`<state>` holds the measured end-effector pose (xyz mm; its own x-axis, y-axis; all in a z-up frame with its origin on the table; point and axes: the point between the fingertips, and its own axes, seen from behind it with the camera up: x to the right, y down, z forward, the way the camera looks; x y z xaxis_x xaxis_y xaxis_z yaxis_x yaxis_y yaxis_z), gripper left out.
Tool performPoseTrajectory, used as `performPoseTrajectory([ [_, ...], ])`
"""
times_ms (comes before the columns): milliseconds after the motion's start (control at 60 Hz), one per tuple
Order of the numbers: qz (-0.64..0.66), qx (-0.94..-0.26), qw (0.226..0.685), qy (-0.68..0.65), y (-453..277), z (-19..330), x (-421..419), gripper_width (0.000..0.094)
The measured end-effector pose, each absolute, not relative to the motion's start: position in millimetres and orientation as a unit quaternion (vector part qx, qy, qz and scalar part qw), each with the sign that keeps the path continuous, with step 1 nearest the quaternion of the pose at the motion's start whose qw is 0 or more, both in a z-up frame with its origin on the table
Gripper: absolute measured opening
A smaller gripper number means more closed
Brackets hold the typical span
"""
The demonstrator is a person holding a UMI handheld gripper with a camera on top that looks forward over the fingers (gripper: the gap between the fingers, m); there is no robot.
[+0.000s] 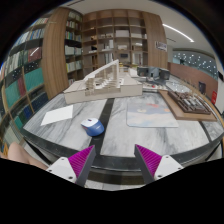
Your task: Arrange mouse
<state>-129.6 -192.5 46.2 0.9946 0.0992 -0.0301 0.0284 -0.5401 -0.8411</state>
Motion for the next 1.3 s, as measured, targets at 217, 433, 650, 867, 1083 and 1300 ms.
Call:
performPoseTrajectory([
  [217,0.044,-0.877,0.470,-0.086,-133,20,-170,0.0820],
  [433,0.044,-0.871,0.474,-0.119,-75,6,-198,0.0814],
  [650,0.063,-0.873,0.465,-0.136,-29,-1,-216,0.0813],
  [867,0.068,-0.880,0.457,-0.114,21,-9,-223,0.0731],
  [1083,0.066,-0.881,0.459,-0.094,31,-16,-228,0.0495],
  [1300,0.119,-0.878,0.454,-0.096,29,10,-235,0.0415],
])
